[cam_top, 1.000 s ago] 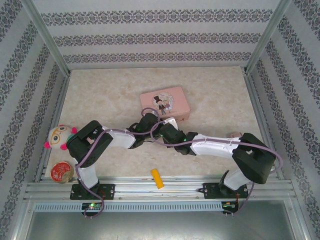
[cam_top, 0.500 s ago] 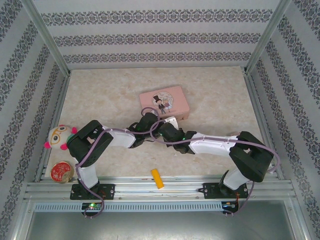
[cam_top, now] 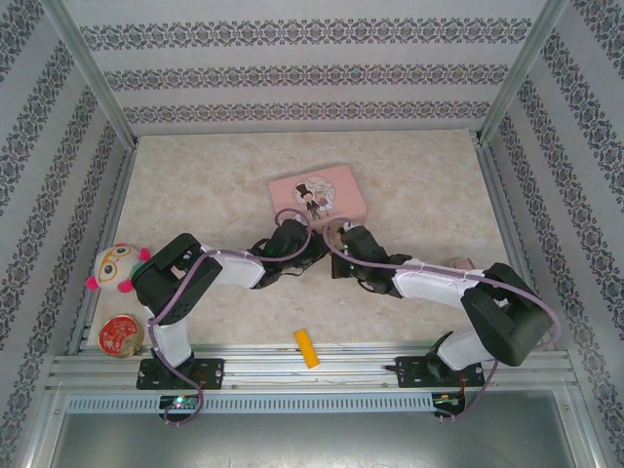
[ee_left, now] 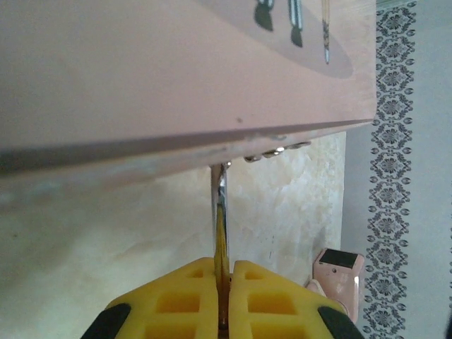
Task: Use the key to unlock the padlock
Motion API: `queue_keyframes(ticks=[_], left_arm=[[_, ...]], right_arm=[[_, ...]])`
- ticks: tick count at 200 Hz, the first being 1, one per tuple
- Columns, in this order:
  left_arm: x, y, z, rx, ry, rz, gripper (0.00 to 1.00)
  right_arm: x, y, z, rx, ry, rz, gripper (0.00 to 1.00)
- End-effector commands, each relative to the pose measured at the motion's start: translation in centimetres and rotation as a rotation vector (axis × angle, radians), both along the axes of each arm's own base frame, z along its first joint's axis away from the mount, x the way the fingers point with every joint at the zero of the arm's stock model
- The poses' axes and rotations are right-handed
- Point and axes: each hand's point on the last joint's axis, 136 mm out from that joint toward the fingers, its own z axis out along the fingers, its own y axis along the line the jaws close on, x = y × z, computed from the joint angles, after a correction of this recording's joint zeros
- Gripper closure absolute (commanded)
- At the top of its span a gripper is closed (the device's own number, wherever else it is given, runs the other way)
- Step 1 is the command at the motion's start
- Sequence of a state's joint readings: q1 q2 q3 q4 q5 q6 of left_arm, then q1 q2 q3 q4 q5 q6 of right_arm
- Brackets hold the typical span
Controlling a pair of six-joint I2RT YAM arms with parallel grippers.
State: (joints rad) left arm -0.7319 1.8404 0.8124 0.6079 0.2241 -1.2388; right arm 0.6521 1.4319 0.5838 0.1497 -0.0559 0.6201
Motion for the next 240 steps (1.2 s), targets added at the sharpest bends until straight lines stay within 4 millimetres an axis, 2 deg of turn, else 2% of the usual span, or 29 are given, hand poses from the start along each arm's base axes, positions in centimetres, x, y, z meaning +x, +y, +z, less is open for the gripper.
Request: queue_keyframes(ticks=[1,25,51,119,186,194,240], left_arm=[[-2.5,-1.3,-1.8,-0.039,0.125,-0.086,0.99],[-2.5,-1.5,-1.7,-0.048,0.124,-0.09,0.92],[-2.4,-1.6,-1.6,-0.055,0.124,-0.089,0.76],[-2.3,-1.5,-0.9,-0.069,0.096,-0.086,0.41],[-1.8,0.9,0.8,0.043,0.009,-0.047,0.03],[-1.7,1.1,1.2,0.053,-0.004,-0.043,0.0],[-1.1,2.2,2.4,0.102,-0.062,-0.023,0.01]], right_arm=[[2.3,-0.5,2.3,0.166,-0.054,-0.085,1.0],[2.5,-0.8,2.7,0.236,-0.037,-0.104,1.0],[2.6,-0.9,2.9,0.278,-0.027,-0.118,1.0],[2.7,-1.1,2.4,0.273,-0.016,-0.132,1.0],[3.3,-1.1,2.6,0.374,0.022,-0.14,1.0],[3.4,-1.1,2.5,0.393,0.034,-0.137,1.0],[4.5,-0.2,2.3,0.57,0.1,-0.121,1.0]])
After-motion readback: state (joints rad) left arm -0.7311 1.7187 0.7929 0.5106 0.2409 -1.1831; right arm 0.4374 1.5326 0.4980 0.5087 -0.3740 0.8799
